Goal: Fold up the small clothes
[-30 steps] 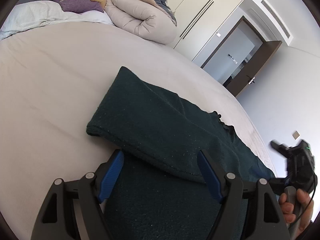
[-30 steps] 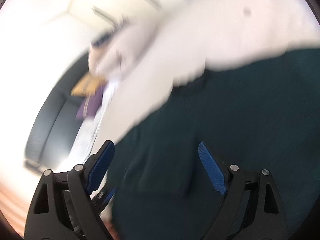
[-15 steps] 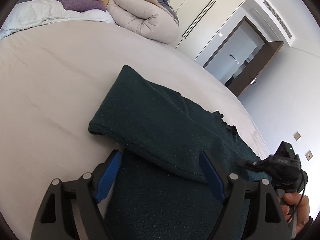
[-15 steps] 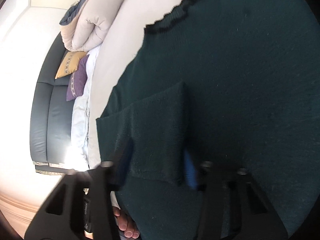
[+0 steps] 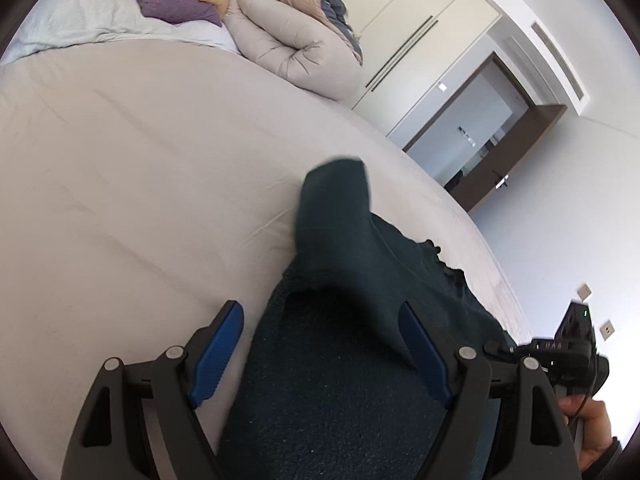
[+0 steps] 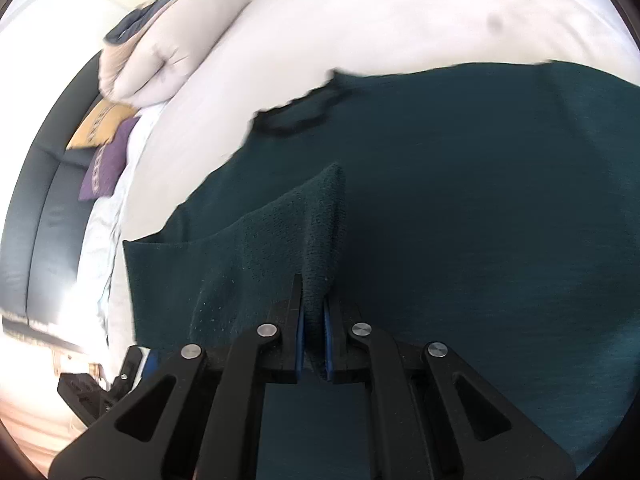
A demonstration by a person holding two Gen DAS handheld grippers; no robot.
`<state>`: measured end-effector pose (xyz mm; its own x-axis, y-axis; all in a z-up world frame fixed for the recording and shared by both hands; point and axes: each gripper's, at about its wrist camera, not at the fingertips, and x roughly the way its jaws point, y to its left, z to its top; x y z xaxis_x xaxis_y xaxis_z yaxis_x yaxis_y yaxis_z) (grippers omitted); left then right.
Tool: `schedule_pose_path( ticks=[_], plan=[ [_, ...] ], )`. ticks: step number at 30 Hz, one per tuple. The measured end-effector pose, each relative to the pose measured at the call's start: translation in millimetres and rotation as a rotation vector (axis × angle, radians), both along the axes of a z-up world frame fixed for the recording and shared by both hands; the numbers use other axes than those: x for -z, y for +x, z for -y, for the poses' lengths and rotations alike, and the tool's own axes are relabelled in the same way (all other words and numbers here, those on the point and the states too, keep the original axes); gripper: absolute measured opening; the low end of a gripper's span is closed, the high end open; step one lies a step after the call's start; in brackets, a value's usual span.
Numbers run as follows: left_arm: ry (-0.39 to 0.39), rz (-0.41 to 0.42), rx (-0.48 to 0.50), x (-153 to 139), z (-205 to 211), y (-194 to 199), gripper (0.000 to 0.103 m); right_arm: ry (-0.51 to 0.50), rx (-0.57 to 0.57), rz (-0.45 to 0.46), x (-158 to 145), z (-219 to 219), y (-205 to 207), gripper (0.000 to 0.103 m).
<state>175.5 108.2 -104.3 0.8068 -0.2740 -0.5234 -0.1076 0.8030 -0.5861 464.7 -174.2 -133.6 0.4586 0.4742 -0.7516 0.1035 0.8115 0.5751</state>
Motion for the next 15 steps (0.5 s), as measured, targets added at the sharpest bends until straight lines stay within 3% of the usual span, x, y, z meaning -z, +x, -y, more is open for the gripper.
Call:
schedule_pose_path(
  ticks=[9,15],
  plan=[
    [0.025,-0.026,0.011,-1,3,5,0.082,0.041,0.089,-0.020,-2,82,-35,0.007],
    [0.037,-0.065,0.029,-7,5,15,0.081,-0.054,0.072,-0.010,-8,91,-35,0.007]
  ],
)
